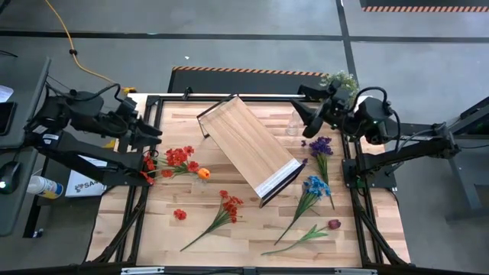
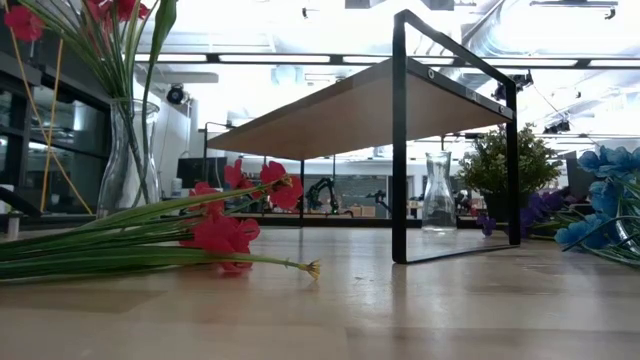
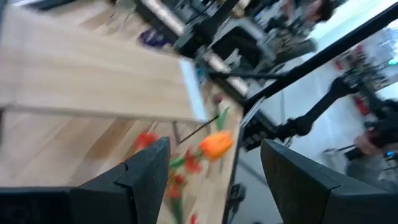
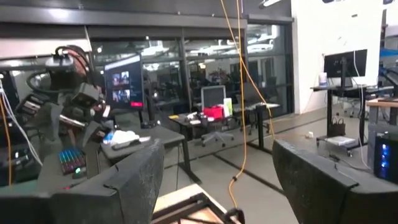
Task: Pick and place flowers into a vace then onto a shelf
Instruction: Put the red flowers into the bottom transparent vase
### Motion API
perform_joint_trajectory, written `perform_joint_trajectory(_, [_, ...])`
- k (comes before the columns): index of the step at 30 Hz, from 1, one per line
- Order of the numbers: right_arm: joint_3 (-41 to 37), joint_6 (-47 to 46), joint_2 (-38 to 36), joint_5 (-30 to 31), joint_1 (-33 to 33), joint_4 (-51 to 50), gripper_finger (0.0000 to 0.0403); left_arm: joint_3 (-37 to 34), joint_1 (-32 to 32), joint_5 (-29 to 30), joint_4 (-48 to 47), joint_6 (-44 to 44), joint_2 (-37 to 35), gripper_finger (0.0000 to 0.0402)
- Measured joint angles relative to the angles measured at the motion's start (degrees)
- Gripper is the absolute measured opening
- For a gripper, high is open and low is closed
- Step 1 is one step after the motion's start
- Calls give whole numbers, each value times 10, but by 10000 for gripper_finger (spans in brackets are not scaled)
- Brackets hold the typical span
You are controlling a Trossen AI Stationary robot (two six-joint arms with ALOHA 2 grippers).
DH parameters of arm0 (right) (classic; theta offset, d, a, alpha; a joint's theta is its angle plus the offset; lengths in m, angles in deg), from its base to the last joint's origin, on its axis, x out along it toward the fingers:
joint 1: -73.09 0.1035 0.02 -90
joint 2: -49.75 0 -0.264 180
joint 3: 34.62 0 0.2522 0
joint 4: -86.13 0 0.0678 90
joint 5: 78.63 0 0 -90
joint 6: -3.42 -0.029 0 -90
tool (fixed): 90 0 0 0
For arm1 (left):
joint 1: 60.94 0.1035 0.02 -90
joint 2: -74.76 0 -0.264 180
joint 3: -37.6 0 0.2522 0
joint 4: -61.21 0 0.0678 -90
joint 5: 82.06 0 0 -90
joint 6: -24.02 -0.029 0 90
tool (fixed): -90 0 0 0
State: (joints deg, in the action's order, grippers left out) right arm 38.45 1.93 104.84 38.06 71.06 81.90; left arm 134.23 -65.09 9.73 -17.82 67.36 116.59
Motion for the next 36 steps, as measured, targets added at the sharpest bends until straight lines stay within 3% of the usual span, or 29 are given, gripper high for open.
perform_joint_trajectory(5, [0,-16,0,0,0,-20,287,0,0,29,-40,21,-27,282])
perform_joint_trajectory(13, [0,-48,0,-16,0,-43,287,0,0,11,-42,39,-45,282])
perform_joint_trajectory(21, [0,-52,0,-22,1,-47,287,0,0,10,-132,85,-46,282])
perform_joint_trajectory(36, [0,-67,0,-31,1,-70,287,0,0,-50,-77,89,-33,282])
